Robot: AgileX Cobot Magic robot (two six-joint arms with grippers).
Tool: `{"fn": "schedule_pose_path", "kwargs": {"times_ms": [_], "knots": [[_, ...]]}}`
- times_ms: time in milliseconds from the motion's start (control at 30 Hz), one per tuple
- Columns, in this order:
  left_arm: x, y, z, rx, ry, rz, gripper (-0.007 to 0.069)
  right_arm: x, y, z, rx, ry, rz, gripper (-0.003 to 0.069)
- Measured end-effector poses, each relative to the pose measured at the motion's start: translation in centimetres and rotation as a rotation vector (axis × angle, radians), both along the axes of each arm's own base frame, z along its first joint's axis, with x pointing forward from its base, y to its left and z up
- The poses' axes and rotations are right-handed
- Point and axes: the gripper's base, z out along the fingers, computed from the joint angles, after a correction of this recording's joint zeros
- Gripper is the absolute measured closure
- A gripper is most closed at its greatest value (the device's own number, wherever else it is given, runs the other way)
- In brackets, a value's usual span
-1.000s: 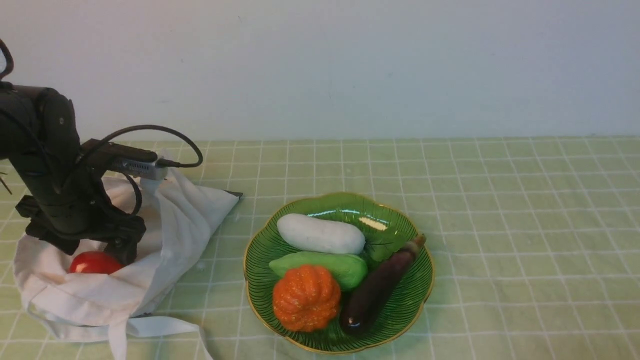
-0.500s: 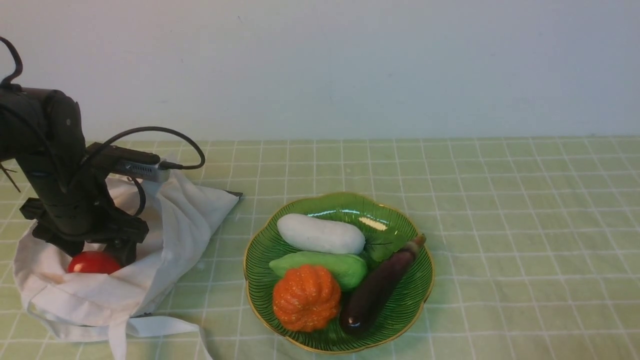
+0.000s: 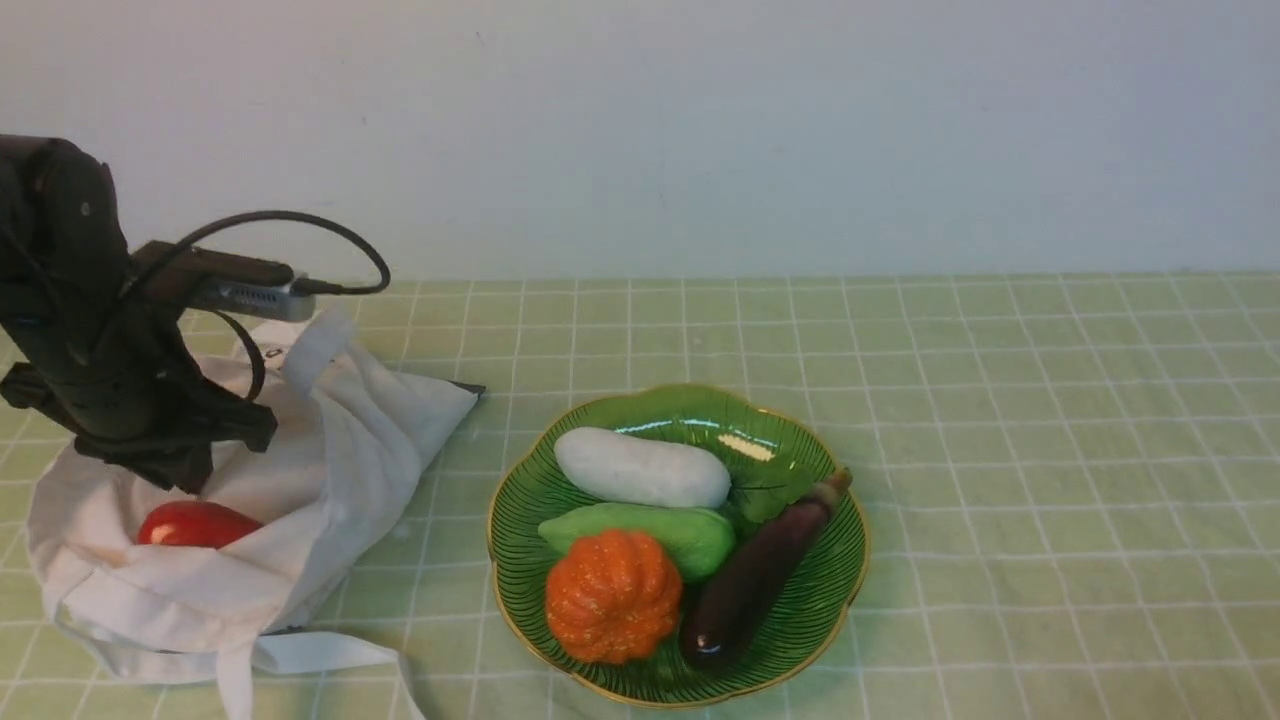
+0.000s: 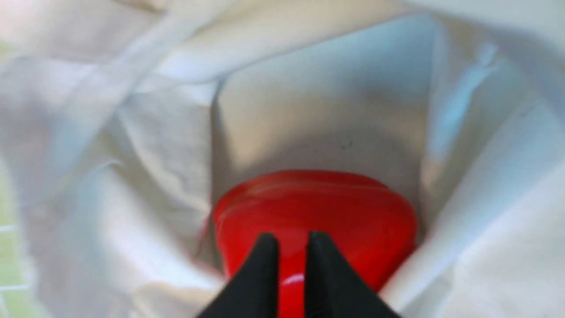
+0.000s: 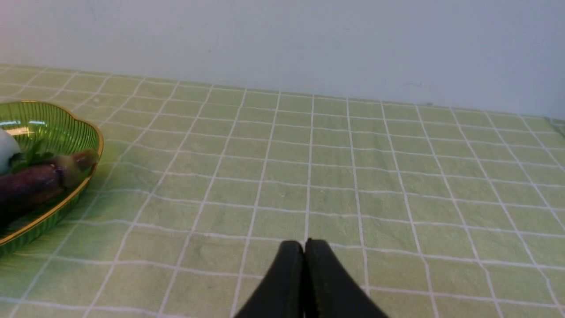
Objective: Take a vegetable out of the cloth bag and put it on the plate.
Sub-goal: Grab a bell pepper from the bag with your left arm
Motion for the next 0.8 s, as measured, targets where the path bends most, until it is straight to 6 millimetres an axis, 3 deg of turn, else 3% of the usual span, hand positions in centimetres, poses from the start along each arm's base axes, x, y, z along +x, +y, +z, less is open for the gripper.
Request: {"fn": "schedule_pose_path", "kwargs": {"times_ms": [167,367,500,533,567,600,800], "knots": [[-1.0,0.0,2.5,-0.002,-0.070,0.006,0.0629,0.0,0.0,0.0,0.000,0.000,0.000,0.0673],[-1.1,0.0,2.1,0.001,-0.043,0.004,0.0617,0.0,0.0,0.0,0.000,0.000,0.000,0.0673],[-0.5,0.0,0.8,0.005,-0.011,-0.014,0.0508,0.0,0.0,0.0,0.000,0.000,0.000,0.0673],[-0.3,0.0,0.3,0.006,0.002,-0.021,0.0452,0.0,0.0,0.0,0.000,0.000,0.000,0.0673],[-0.3,0.0,0.3,0.006,0.005,-0.022,0.0452,0.0,0.0,0.0,0.000,0.000,0.000,0.0673],[0.1,0.0,-0.5,0.008,0.023,-0.030,0.0344,0.0,0.0,0.0,0.000,0.000,0.000,0.0673],[1.1,0.0,-2.9,0.008,0.060,-0.034,0.0059,0.0,0.0,0.0,0.000,0.000,0.000,0.0673]]}}
